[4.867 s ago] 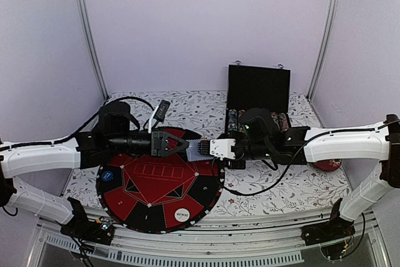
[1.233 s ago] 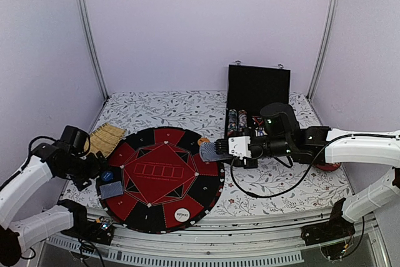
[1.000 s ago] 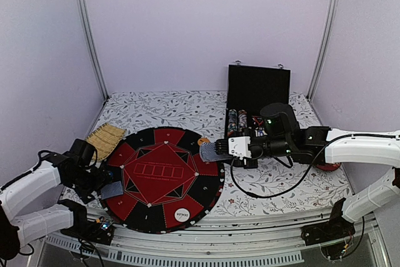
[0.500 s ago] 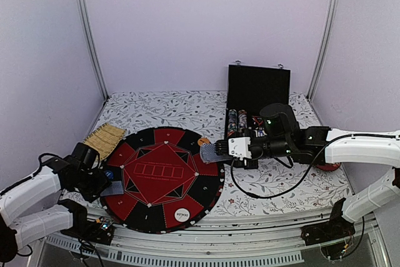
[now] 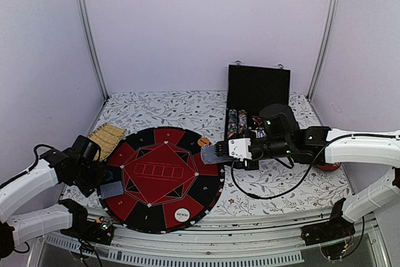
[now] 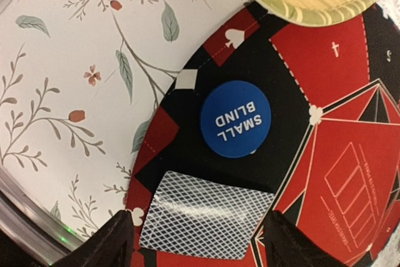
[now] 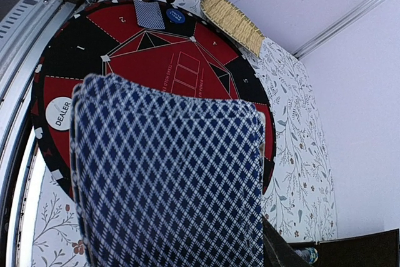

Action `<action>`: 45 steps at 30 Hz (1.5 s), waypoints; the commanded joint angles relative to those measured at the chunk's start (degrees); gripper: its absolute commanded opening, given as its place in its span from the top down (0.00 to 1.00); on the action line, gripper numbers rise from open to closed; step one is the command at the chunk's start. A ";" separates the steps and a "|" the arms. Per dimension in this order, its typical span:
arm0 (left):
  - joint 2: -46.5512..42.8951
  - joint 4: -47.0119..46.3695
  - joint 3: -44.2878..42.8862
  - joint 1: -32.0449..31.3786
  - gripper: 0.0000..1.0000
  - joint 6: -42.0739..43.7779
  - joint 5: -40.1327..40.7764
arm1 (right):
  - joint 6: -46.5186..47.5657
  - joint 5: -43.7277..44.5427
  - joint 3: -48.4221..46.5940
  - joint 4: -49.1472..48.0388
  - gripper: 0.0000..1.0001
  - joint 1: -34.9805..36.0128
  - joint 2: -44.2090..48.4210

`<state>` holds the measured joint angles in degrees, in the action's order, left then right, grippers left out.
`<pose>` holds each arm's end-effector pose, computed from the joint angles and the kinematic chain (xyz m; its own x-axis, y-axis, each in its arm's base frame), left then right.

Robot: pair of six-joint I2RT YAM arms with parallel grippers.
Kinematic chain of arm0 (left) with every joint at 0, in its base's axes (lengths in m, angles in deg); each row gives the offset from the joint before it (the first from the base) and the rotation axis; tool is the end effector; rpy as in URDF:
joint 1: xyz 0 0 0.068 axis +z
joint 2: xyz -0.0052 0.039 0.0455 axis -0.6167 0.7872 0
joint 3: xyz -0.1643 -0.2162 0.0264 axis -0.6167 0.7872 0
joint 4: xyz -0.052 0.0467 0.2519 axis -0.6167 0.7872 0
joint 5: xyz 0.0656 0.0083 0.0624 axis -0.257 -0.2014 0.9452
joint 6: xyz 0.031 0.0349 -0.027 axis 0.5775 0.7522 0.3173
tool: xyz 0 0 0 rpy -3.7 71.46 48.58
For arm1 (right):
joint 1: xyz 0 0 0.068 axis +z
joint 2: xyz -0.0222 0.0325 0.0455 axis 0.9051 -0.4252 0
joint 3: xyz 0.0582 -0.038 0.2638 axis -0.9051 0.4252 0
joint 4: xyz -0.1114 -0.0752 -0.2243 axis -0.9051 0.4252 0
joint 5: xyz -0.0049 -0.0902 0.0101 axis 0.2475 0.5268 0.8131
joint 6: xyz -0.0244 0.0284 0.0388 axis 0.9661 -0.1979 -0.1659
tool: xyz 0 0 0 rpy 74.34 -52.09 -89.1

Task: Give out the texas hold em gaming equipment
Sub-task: Move the poker card to the community card area.

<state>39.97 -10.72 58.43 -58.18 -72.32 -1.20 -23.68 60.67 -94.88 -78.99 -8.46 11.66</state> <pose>0.1211 -0.0363 0.1763 -0.5591 -0.7655 -0.3185 -0.7215 0.6385 -0.2679 0.1591 0.2535 0.2687 0.4915 -0.5624 -0.6650 -0.8235 -0.0517 -0.5649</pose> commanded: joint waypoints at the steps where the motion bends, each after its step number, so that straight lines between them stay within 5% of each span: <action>1: 1.23 -1.11 2.20 -1.08 0.29 -0.18 0.22 | 0.26 -1.02 -1.54 -0.38 0.53 0.48 -0.47; 14: 1.40 -11.23 8.29 -1.92 0.45 1.80 -6.37 | 0.09 -1.12 -1.71 -0.02 0.53 0.54 -0.41; 23: 3.15 -6.96 4.82 -4.78 0.40 1.52 -5.59 | 0.19 -1.12 -1.76 0.36 0.52 0.52 -0.48; 37: -0.45 -3.07 2.31 -4.95 0.48 0.52 -4.45 | 0.10 -0.85 -2.25 1.09 0.52 0.52 -1.27; 45: -0.95 0.12 1.33 -4.95 0.24 -1.10 -4.43 | 0.09 -1.19 -2.33 1.33 0.52 0.52 -1.17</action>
<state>39.84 -13.15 61.88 -62.42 -71.84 -5.48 -23.68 60.62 -95.20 -77.94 -8.24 10.79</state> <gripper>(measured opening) 0.691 0.482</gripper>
